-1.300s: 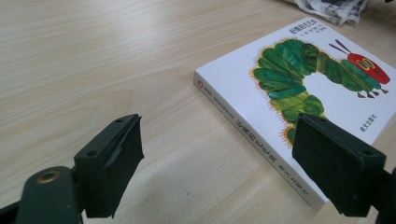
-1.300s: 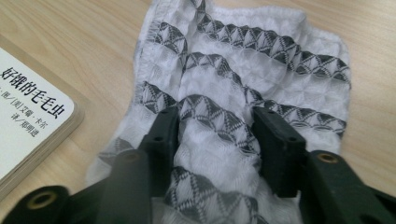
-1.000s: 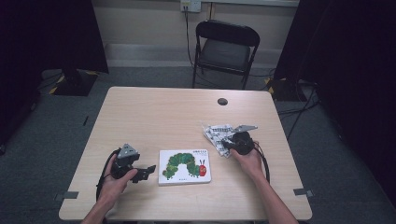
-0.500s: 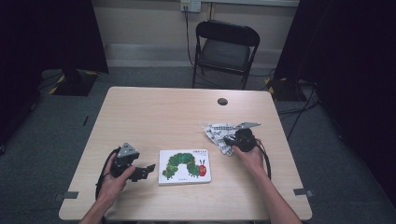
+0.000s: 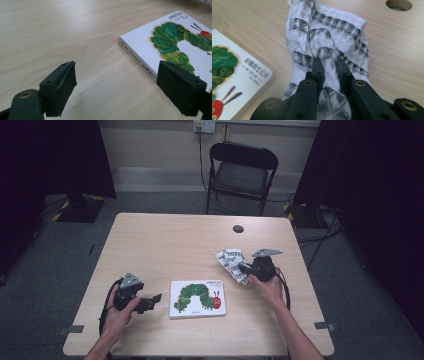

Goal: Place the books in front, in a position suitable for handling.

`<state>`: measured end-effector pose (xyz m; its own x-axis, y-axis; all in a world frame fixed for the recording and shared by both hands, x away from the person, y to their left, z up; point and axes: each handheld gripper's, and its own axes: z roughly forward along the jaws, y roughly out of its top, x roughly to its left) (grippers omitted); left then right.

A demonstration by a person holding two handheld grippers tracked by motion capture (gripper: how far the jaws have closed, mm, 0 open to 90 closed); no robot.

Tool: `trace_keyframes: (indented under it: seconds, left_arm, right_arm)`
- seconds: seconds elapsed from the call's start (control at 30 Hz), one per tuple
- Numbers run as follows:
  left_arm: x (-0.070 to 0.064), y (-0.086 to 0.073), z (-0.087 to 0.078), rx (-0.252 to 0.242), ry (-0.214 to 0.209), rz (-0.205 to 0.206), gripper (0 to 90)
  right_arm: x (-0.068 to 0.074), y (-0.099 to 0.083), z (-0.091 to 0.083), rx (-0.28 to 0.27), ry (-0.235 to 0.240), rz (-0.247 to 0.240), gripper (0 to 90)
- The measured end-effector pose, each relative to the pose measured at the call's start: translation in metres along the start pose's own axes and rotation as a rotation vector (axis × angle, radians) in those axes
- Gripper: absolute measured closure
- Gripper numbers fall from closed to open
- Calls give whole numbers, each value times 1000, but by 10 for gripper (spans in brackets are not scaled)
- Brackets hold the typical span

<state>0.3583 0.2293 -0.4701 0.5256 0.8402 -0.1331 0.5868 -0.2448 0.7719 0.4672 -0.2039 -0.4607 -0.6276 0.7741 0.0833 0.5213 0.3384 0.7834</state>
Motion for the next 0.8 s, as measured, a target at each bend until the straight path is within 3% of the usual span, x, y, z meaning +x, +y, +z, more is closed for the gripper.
trace_keyframes:
  seconds: [0.3,0.6,0.8]
  left_arm:
    - [3,1,-1,0,8,-13,159]
    - [1,1,0,5,14,2,161]
    - [4,1,-1,-1,24,-13,161]
  right_arm:
    - [11,9,-14,-48,45,4,811]
    - [44,18,-30,-89,113,-67,811]
    - [63,20,-27,-89,163,-106,811]
